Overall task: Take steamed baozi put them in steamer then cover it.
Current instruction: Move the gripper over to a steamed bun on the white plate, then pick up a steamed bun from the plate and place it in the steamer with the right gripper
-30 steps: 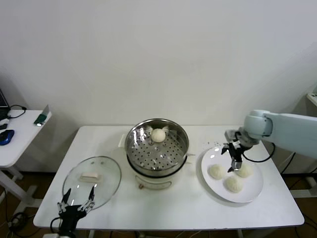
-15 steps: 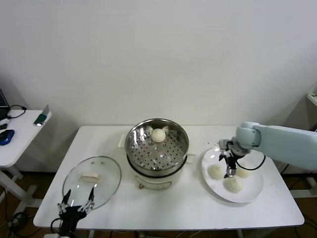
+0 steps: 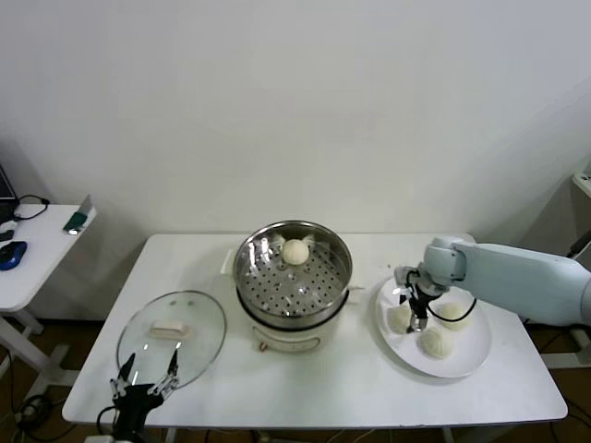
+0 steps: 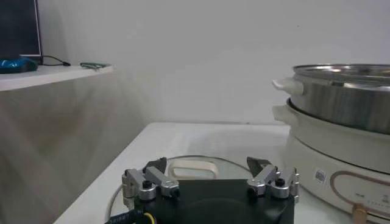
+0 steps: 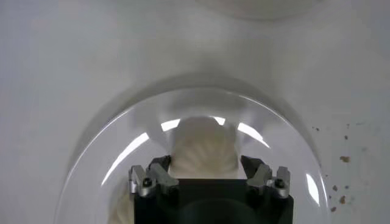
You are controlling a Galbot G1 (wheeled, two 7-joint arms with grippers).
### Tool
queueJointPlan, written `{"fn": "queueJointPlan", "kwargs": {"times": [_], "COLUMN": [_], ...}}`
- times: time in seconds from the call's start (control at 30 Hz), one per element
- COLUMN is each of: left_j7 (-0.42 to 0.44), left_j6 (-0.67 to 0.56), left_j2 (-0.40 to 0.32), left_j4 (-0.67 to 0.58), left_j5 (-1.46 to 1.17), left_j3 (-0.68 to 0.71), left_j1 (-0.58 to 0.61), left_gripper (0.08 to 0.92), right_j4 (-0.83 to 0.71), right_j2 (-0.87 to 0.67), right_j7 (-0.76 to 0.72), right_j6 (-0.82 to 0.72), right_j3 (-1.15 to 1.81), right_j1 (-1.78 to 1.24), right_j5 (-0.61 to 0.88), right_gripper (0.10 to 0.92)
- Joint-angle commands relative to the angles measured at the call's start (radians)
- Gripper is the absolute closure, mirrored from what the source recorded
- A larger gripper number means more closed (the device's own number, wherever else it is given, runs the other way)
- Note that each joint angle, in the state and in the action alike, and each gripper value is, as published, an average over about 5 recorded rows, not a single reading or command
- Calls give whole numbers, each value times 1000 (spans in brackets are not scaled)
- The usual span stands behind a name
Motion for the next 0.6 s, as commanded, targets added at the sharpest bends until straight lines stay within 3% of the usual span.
{"fn": "queueJointPlan", "kwargs": {"times": [0.03,0.3,0.6], "left_j7": [-1,-1,0], "left_j6": [-1,-1,0], "left_j2": [0,-1,-3], "left_j4": [0,-1,-6], "left_j5": [1,2,5], "left_j3": [0,-1,8], "left_j1": [0,1,-4], "left_gripper": [177,177,177], "right_j4": [-16,11,132], "right_j2": [11,-7,-37], "right_j7": [0,-31,-105], "right_j6": [-3,8,65], "right_j3": [15,-24,-282], "right_j1": [-22,64,501], "right_j5": [-9,13,132], "right_gripper": [333,500,533]}}
